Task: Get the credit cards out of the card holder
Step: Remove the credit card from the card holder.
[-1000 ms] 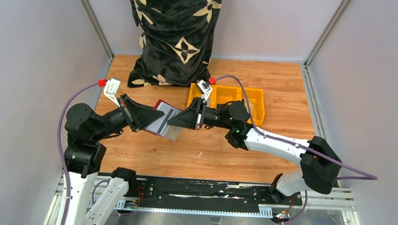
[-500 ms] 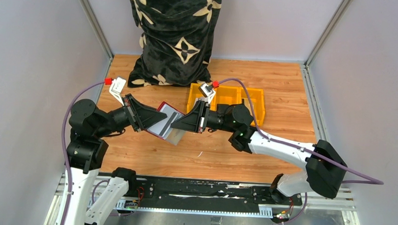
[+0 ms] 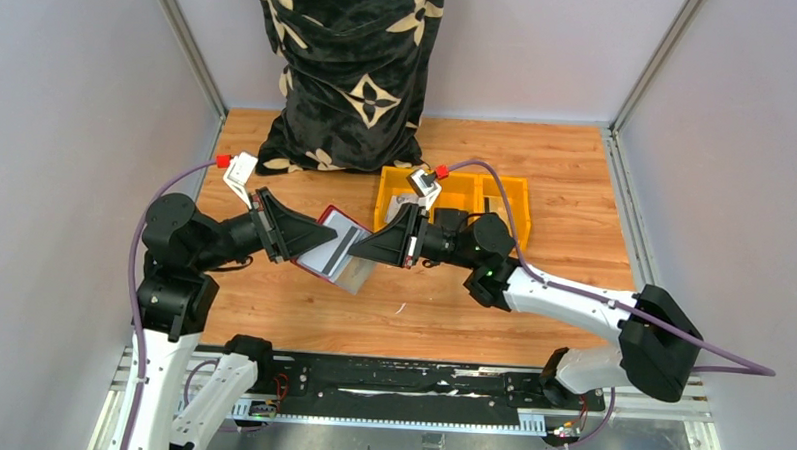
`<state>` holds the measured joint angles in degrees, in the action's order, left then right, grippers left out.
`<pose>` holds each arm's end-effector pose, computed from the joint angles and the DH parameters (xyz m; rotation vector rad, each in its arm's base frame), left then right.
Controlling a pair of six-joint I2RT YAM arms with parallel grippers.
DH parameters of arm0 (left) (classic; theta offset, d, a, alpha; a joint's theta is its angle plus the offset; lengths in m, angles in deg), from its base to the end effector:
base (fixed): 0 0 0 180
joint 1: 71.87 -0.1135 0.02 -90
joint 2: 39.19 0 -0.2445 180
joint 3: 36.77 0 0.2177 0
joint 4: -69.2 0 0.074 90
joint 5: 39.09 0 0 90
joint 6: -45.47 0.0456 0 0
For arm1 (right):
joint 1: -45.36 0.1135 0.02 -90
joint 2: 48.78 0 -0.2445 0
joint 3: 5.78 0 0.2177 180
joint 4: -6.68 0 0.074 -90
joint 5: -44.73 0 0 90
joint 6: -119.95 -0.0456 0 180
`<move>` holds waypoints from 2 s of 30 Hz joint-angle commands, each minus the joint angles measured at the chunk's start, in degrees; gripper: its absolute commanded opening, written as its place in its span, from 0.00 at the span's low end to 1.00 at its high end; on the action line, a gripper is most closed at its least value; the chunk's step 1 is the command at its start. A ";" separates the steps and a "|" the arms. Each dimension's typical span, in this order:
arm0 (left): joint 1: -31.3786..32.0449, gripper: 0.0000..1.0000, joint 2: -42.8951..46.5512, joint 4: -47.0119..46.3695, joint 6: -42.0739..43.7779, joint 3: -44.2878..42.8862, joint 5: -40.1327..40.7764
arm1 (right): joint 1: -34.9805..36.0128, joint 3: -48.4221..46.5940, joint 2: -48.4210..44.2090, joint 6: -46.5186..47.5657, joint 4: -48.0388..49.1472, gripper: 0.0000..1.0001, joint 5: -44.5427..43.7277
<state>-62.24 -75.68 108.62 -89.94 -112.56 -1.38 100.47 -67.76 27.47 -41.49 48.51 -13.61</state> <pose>0.0864 -0.0513 0.3966 0.2534 1.7568 -1.4289 0.1365 0.2375 0.3495 -0.4373 1.4388 2.1810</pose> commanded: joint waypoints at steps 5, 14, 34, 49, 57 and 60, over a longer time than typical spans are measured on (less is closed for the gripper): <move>0.79 0.03 0.84 -0.03 -1.19 -2.70 -3.99 | -1.05 0.64 -1.08 1.45 -0.65 0.00 -2.63; 0.76 0.02 0.77 -0.72 -2.31 -2.82 -3.88 | 0.64 -3.92 2.15 2.24 -1.34 0.60 -2.40; 0.79 0.07 3.05 7.49 9.78 -2.93 0.94 | 2.50 -7.14 7.83 -3.57 11.72 0.00 -3.64; 0.75 0.18 1.55 5.21 7.87 -4.66 -0.95 | 1.63 2.67 3.47 -3.21 14.56 0.00 -5.42; 0.78 0.07 1.10 5.62 8.04 -5.49 -0.78 | 1.66 5.42 -0.02 -0.60 11.89 0.00 -5.96; 0.83 0.04 0.99 5.40 7.28 -5.44 -1.07 | 1.67 5.80 -0.13 -0.37 11.74 0.00 -5.87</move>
<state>-61.90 -74.78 114.93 -81.20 -116.08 -0.44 102.22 -63.08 28.50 -43.85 59.65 -17.94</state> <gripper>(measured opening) 0.123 0.004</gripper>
